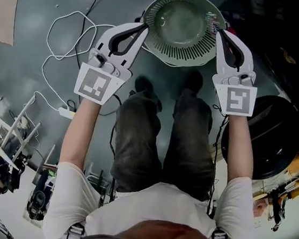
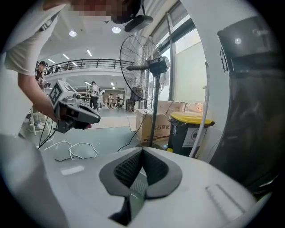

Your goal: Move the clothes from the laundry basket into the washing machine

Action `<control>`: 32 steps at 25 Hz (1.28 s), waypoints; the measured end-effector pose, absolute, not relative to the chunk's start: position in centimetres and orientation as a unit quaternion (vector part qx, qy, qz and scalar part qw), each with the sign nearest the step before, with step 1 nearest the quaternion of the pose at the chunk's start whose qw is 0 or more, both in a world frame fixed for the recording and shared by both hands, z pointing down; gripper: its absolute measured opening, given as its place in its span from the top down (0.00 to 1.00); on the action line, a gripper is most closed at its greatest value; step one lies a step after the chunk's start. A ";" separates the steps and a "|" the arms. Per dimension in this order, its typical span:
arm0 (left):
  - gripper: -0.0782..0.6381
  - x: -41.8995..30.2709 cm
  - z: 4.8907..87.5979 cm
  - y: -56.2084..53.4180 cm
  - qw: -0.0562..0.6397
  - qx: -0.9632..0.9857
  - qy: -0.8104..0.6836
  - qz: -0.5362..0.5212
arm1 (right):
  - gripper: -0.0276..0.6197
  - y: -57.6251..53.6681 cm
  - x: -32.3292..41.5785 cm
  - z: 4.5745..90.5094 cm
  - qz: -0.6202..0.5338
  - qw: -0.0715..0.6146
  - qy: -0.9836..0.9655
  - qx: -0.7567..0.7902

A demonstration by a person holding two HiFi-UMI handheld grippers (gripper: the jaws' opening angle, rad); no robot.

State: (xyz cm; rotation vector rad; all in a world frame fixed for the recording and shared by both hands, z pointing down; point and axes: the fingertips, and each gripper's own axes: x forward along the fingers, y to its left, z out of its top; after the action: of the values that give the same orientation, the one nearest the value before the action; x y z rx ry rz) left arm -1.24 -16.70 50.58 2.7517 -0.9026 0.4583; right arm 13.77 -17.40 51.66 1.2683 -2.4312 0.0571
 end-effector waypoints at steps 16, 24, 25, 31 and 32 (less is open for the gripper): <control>0.88 -3.7 22.5 -9.1 0.158 0.916 -0.338 0.148 | 0.94 -8.2 14.4 24.0 0.080 0.193 -0.846 0.490; 0.88 -3.5 7.9 -4.8 0.164 0.910 -0.359 0.129 | 0.94 -3.9 18.2 10.9 0.102 0.192 -0.831 0.512; 0.88 -3.4 6.6 -4.5 0.162 0.910 -0.359 0.127 | 0.94 -3.6 18.5 9.5 0.100 0.191 -0.831 0.512; 0.88 -3.2 0.0 -2.4 0.162 0.910 -0.365 0.113 | 0.94 -2.1 20.1 1.7 0.082 0.177 -0.830 0.522; 0.88 -3.2 -0.8 -1.9 0.162 0.910 -0.365 0.113 | 0.94 -1.9 20.2 0.6 0.079 0.173 -0.829 0.525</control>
State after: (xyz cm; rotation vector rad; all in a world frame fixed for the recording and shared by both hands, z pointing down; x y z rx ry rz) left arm -3.22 -1.93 -0.76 2.5954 -1.0417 0.3236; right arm 20.21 -1.86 0.62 1.4895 -2.3525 0.2238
